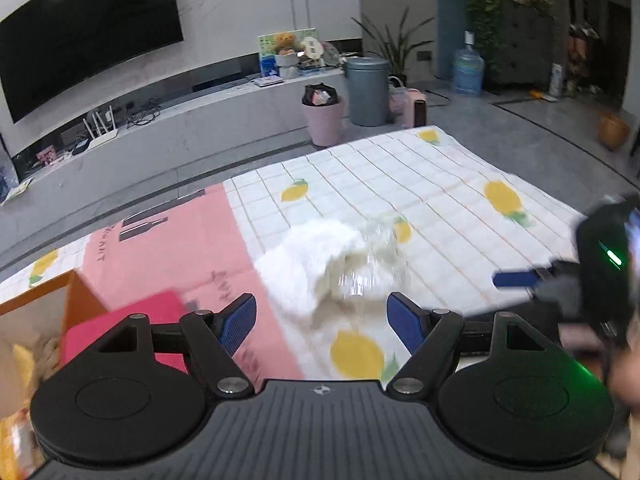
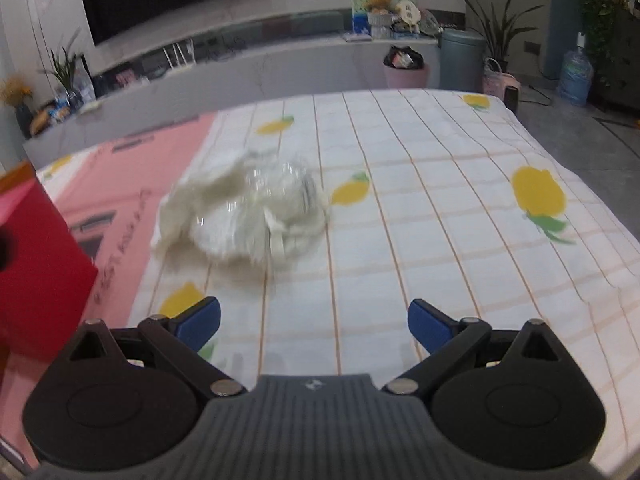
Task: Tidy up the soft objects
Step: 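Move both open grippers back over the bed toward the white items, then grasp the white cloth with the left gripper while the right gripper grasps the plastic bundle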
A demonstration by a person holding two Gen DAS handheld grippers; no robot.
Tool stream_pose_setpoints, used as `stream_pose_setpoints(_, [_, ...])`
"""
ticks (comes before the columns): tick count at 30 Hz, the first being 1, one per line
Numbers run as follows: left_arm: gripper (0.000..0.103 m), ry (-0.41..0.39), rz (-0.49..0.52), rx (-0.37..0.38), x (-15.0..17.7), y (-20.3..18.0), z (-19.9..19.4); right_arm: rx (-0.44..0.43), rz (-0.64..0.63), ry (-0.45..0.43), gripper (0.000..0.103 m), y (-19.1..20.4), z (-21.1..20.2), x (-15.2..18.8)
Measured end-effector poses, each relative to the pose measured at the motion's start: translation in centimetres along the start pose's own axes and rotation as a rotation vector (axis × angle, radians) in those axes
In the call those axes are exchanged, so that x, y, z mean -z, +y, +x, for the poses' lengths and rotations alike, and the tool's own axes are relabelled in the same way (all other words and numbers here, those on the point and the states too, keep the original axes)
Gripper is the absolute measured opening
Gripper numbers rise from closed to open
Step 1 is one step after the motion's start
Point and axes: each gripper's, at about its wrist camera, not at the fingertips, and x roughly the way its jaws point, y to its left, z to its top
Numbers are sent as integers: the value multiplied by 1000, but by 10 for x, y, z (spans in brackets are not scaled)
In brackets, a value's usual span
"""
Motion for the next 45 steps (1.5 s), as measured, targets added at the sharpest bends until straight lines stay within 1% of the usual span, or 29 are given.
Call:
stream_pose_setpoints(3, [88,32,-28,-14,-19,-6,33,9,23,-7,98,-5,7,-6])
stream_pose_setpoints(5, [88,37,-16,-22,-31,-11,53,-1,19,-7,98,-7,12,-10])
stream_pose_setpoints(7, [88,51,-2,-49,-39,-13,75,-14,0,-10,98,-9,14,-13])
stream_pose_setpoints(10, [88,70,-60,-102,-45,-7,100,-10,-53,-14,98,-8,18,-15])
stream_pose_setpoints(12, [88,80,-101,-91,-47,-2,114,-8,-82,-17,98,-6,20,-15])
stream_pose_setpoints(14, [87,111,-126,-82,-48,0,127,-16,-100,-16,98,-4,25,-15])
stream_pose_setpoints(15, [85,125,-136,-89,-48,1,134,-18,-106,-15,98,-3,27,-15])
stream_pose_setpoints(16, [67,130,-144,-91,-47,3,137,-19,-110,-12,98,-2,30,-15])
stream_pose_setpoints(17, [27,131,-174,-81,-43,6,139,-26,-110,-8,98,-2,32,-16])
stream_pose_setpoints(18, [11,148,-208,-82,-41,9,141,-38,-104,-5,98,-2,35,-17])
stream_pose_setpoints(19, [9,179,-253,-94,-37,13,142,-53,-92,-3,98,-2,36,-18])
stream_pose_setpoints(20, [8,201,-312,-86,-32,19,141,-66,-74,-2,98,-3,38,-19])
stream_pose_setpoints(21, [8,202,-375,-57,-23,25,136,-78,-56,1,98,-4,38,-20])
stream_pose_setpoints(22, [8,200,-408,-34,-17,29,130,-89,-40,2,98,-5,39,-21])
stream_pose_setpoints(24, [8,203,-426,10,0,29,112,-112,-11,-5,98,-8,37,-23])
stream_pose_setpoints(26, [6,201,-428,33,20,24,90,-131,13,-17,98,-13,34,-26])
stream_pose_setpoints(27, [6,216,-443,47,30,24,81,-136,22,-20,98,-15,32,-26])
stream_pose_setpoints(29, [6,229,-498,91,50,24,61,-120,24,-22,98,-19,30,-27])
stream_pose_setpoints(30, [6,223,-486,111,61,21,51,-115,39,-23,98,-22,29,-27])
stream_pose_setpoints(34, [6,183,-392,100,82,7,27,-108,98,-33,99,-31,21,-29])
stream_pose_setpoints(36, [6,176,-376,99,88,4,20,-94,107,-37,100,-31,17,-31])
stream_pose_setpoints(38, [7,158,-348,88,93,0,16,-84,98,-38,100,-27,14,-34])
stream_pose_setpoints(41, [7,131,-338,83,101,-1,12,-59,74,-41,100,-15,11,-35])
stream_pose_setpoints(44, [7,112,-286,77,106,-5,10,-43,53,-53,100,-1,6,-38])
stream_pose_setpoints(45, [7,112,-275,76,106,-5,9,-23,48,-67,100,3,4,-40])
